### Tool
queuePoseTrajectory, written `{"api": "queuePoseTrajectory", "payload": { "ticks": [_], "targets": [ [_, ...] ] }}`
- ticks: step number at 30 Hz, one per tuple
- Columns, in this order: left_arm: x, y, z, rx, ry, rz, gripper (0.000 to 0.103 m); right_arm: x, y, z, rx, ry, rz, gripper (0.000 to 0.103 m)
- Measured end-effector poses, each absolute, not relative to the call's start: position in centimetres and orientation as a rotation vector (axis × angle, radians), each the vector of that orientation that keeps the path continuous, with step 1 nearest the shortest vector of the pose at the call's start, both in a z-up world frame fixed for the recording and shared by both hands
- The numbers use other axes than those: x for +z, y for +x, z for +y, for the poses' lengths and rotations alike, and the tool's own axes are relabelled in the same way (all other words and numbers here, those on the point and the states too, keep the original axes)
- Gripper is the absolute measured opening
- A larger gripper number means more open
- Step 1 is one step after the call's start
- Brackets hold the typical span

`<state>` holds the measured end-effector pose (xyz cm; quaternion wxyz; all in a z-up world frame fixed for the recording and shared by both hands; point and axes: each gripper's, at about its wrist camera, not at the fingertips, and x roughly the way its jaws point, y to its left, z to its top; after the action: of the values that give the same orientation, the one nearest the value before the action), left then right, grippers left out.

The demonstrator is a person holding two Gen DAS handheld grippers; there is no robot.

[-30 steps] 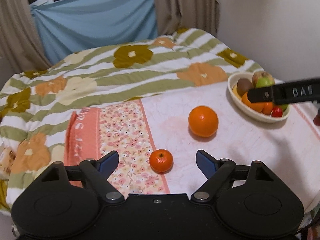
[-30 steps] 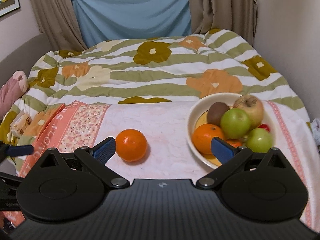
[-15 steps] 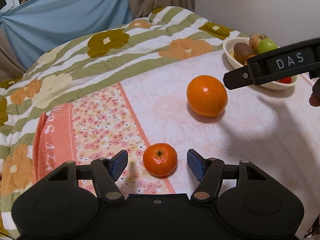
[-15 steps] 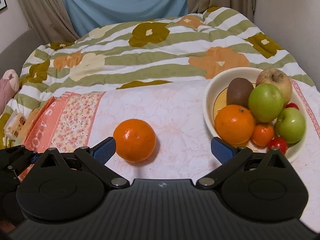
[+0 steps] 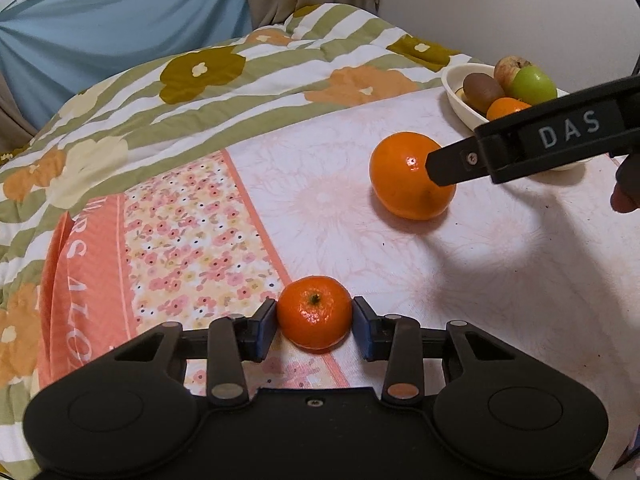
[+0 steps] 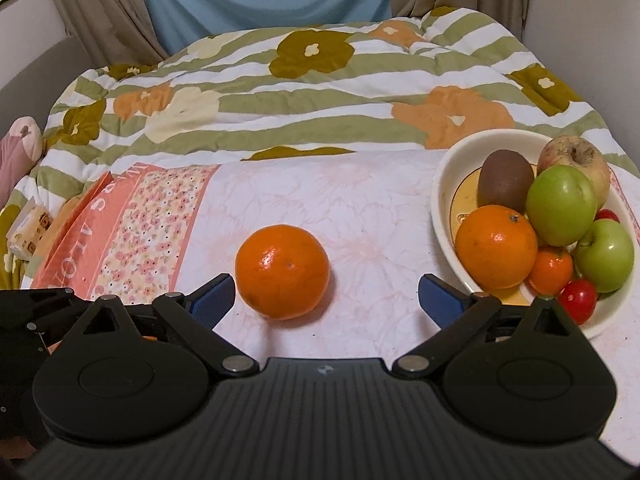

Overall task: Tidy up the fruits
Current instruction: 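Grasp the small tangerine with the left tool while the right tool grasps the large orange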

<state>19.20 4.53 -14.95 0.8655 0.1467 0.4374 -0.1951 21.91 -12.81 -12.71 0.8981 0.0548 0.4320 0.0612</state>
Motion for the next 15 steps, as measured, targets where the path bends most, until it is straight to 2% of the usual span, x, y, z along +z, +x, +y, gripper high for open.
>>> {"api": "queuePoseTrajectory", "payload": {
  "ticks": [15],
  "targets": [
    [-14.9, 18.3, 5.6, -0.365, 0.276, 0.924, 0.044, -13.4, 23.4, -10.7, 0.198, 0.064, 0.905, 0.103]
  ]
}}
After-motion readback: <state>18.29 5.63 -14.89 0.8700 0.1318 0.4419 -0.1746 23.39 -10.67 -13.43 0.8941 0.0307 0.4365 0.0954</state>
